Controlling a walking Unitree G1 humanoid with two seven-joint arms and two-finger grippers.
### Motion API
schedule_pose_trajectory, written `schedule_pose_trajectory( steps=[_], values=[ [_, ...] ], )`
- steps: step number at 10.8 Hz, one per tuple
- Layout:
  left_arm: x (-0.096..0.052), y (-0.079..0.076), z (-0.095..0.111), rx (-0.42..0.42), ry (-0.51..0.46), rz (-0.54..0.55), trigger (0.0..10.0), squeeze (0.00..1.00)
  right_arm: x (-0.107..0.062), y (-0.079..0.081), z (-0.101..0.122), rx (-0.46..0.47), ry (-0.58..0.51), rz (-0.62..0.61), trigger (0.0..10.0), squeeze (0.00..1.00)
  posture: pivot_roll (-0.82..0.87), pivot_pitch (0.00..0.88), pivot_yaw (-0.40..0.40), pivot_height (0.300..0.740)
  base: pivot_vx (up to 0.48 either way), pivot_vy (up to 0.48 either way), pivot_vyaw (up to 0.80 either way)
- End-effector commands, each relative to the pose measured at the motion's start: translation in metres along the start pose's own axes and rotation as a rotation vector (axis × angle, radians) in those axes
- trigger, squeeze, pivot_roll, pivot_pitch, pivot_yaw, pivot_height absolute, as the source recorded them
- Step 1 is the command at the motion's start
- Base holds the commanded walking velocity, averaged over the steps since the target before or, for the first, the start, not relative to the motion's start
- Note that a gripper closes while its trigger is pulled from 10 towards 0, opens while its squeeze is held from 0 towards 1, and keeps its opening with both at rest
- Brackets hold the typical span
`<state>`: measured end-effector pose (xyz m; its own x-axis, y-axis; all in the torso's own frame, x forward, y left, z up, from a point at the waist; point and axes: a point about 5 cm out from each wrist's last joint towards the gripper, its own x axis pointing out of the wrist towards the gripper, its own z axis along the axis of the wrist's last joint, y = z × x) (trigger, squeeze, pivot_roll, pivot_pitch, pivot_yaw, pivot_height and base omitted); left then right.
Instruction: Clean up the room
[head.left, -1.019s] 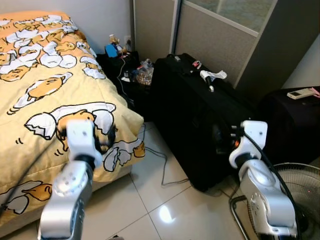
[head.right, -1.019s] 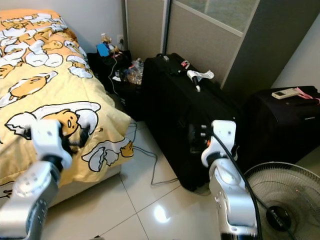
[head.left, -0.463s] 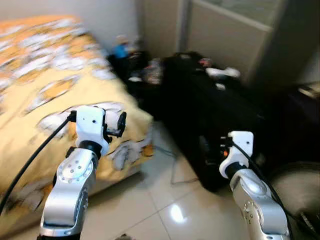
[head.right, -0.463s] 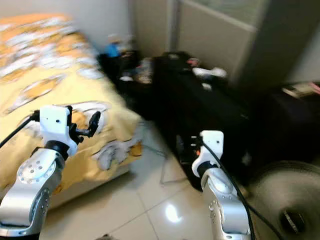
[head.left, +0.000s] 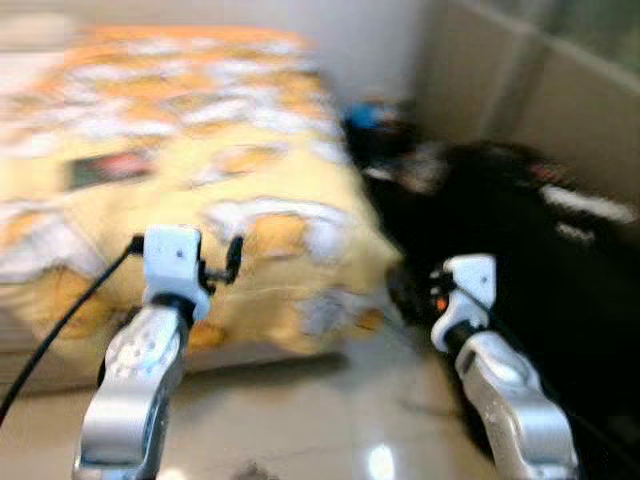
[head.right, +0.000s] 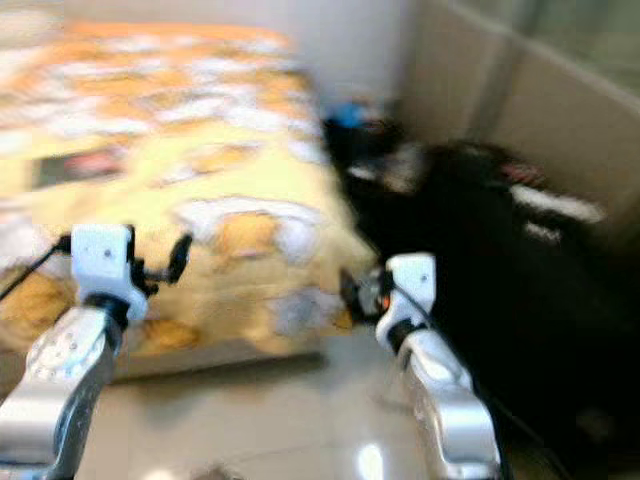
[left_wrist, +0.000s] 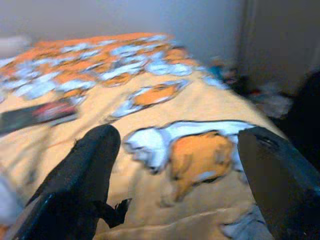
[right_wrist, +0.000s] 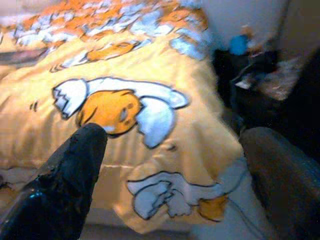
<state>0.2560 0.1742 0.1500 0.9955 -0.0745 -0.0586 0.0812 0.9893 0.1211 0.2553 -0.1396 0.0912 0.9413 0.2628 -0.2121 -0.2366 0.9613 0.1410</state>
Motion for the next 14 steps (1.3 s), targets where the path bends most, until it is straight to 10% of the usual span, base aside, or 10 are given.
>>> schedule_pose_trajectory(
  steps=[1, 14],
  values=[
    [-0.001, 0.001, -0.002, 0.006, 0.004, 0.008, 10.0, 0.0, 0.003, 0.006, 0.005, -0.009, -0.019, 0.033, 10.0, 0.0, 0.04, 0.0, -0.003, 0.74, 0.349, 0.0, 0.8],
    [0.006, -0.001, -0.003, 0.027, 0.019, -0.043, 10.0, 0.0, 0.004, -0.021, -0.002, 0.039, -0.021, -0.218, 10.0, 0.0, 0.01, 0.0, 0.031, 0.74, 0.353, 0.0, 0.06]
  ],
)
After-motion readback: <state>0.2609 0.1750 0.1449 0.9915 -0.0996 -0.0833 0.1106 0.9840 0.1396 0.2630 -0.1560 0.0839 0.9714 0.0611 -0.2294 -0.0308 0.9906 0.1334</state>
